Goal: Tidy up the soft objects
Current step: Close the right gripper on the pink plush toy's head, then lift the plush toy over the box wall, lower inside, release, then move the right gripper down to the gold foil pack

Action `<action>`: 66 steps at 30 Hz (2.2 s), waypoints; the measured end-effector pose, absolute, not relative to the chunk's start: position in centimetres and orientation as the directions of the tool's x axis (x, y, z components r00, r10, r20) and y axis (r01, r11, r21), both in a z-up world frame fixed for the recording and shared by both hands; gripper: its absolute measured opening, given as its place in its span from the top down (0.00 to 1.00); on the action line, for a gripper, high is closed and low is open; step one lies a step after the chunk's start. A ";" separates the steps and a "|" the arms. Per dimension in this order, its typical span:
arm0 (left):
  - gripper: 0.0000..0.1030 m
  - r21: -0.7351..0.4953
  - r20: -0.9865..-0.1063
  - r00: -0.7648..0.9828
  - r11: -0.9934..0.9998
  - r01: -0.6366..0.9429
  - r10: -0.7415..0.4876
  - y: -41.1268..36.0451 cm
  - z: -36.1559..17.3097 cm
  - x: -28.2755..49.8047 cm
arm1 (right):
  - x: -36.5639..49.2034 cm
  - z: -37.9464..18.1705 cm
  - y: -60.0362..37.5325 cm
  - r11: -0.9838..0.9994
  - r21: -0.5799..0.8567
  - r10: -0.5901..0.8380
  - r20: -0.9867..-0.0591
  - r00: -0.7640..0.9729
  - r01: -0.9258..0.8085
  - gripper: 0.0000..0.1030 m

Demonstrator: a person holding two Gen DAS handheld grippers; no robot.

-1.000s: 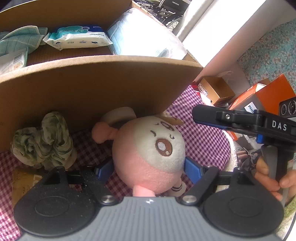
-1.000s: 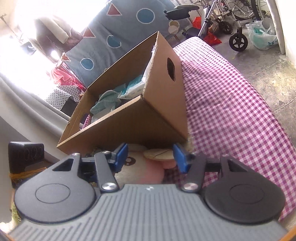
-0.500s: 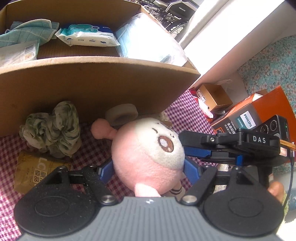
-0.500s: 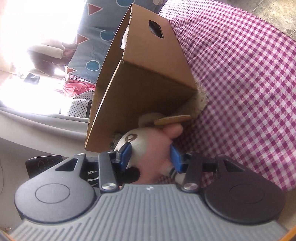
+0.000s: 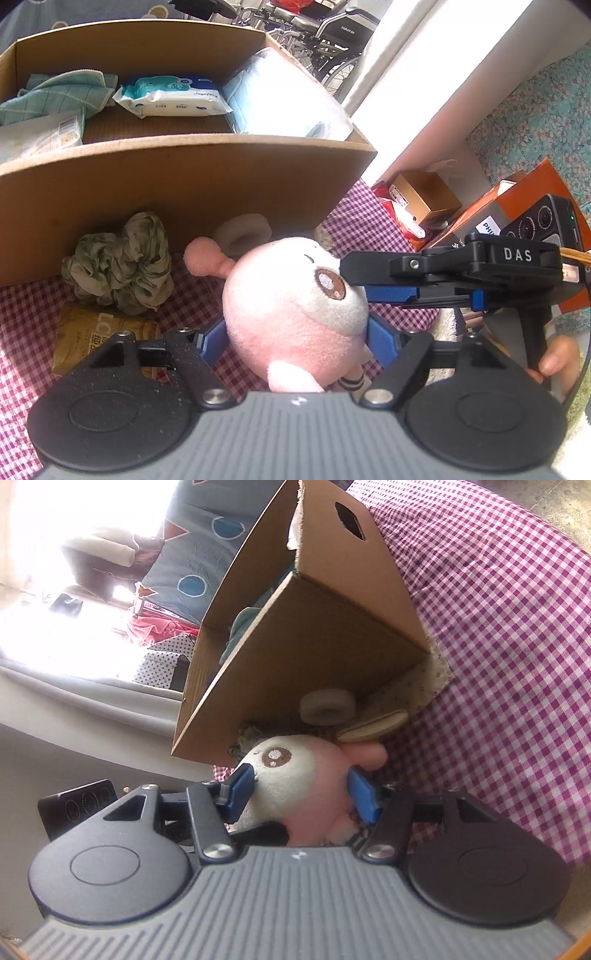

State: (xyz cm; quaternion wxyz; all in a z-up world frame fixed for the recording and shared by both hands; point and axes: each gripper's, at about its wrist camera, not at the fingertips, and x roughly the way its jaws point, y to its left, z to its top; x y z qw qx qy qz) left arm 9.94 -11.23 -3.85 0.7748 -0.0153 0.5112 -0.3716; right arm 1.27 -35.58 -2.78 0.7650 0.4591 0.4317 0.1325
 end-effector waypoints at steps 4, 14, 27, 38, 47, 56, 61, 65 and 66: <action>0.24 -0.352 -0.739 0.291 0.718 0.601 -0.607 -9.9 0.0 8.7 | 1.5 1.4 -34.2 0.584 0.807 0.598 -0.500 0.626 0.087 0.45; 0.24 -0.239 -0.636 0.482 0.748 0.619 -0.602 -8.1 8.1 13.1 | 10.6 10.4 -32.5 0.644 0.755 0.628 -0.426 0.652 -0.127 0.45; 0.24 -0.119 -0.823 0.416 0.835 0.537 -0.386 -11.5 1.7 30.3 | 29.9 3.6 -30.4 0.734 0.679 0.604 -0.653 0.457 -0.001 0.43; 0.24 -0.076 -0.888 0.348 0.843 0.533 -0.300 -10.5 -2.6 33.7 | 33.3 -0.7 -27.7 0.783 0.622 0.574 -0.726 0.379 0.005 0.45; 0.21 -0.098 -0.911 0.302 0.860 0.501 -0.280 -9.3 -2.9 33.7 | 33.7 -2.3 -26.7 0.760 0.648 0.604 -0.730 0.320 0.045 0.37; 0.15 -0.147 -0.867 0.364 0.873 0.466 -0.340 -7.2 0.8 31.1 | 30.9 1.6 -29.4 0.724 0.688 0.615 -0.676 0.405 0.047 0.23; 0.15 -0.192 -0.827 0.407 0.875 0.445 -0.389 -5.2 3.7 28.2 | 26.3 5.3 -32.3 0.689 0.725 0.626 -0.605 0.492 0.015 0.22; 0.14 -0.220 -0.777 0.460 0.870 0.442 -0.430 -2.9 6.5 24.4 | 20.8 8.5 -34.7 0.665 0.746 0.629 -0.531 0.567 -0.040 0.22; 0.13 -0.232 -0.761 0.474 0.868 0.439 -0.443 -2.1 7.4 23.1 | 19.0 9.4 -35.4 0.657 0.752 0.628 -0.510 0.588 -0.050 0.21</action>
